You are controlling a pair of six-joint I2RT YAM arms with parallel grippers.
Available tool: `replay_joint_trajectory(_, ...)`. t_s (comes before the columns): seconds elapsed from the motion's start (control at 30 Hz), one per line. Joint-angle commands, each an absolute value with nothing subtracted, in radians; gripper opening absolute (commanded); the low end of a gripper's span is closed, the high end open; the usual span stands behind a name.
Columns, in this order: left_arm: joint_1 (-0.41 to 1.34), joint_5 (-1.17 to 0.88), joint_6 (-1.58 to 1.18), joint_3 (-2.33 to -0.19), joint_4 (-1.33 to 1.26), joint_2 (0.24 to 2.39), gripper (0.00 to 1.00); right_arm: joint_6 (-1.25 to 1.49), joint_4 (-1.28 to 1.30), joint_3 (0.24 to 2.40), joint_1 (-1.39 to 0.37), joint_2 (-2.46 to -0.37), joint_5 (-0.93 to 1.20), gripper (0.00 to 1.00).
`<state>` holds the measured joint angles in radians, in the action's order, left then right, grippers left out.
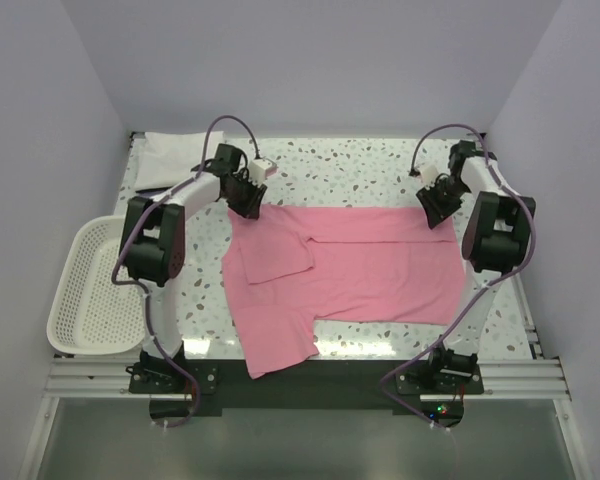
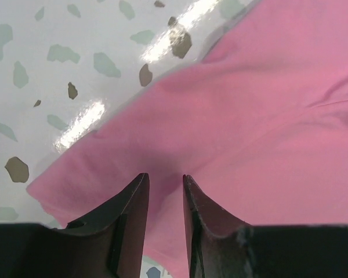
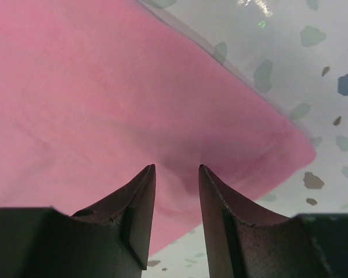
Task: Fold and stack the t-shirts
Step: Fold the tshirt
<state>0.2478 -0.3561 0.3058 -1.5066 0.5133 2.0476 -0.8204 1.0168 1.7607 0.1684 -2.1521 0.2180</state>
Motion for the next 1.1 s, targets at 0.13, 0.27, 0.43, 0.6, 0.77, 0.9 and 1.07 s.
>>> replay_joint_trajectory(0.13,0.19,-0.27,0.288,-1.54,0.555,2.158,0.34,-0.713,0.85,1.747,0.167,-2.255,0.121,0.38)
replay_joint_trajectory(0.27,0.149,-0.252,0.285,-1.64,0.571,2.25,0.32,-0.686,0.845,1.869,0.167,-2.339,0.097,0.38)
replay_joint_trajectory(0.43,0.141,-0.356,0.304,-1.795,0.62,2.306,0.34,-0.673,0.908,1.999,0.155,-2.379,0.147,0.43)
replay_joint_trajectory(0.6,0.144,-0.514,0.34,-1.757,0.611,2.124,0.4,-0.728,1.058,2.036,0.155,-2.225,0.29,0.52)
replay_joint_trajectory(0.77,0.144,-0.593,0.426,-1.614,0.658,1.895,0.45,-0.897,1.152,1.788,0.156,-1.962,0.295,0.77)
replay_joint_trajectory(0.9,0.144,-0.604,0.48,-1.381,0.661,1.665,0.5,-1.023,1.152,1.476,0.156,-1.714,0.239,0.78)
replay_joint_trajectory(1.07,0.15,-0.636,0.505,-1.166,0.658,1.481,0.5,-1.065,1.1,1.162,0.153,-1.47,0.14,0.71)
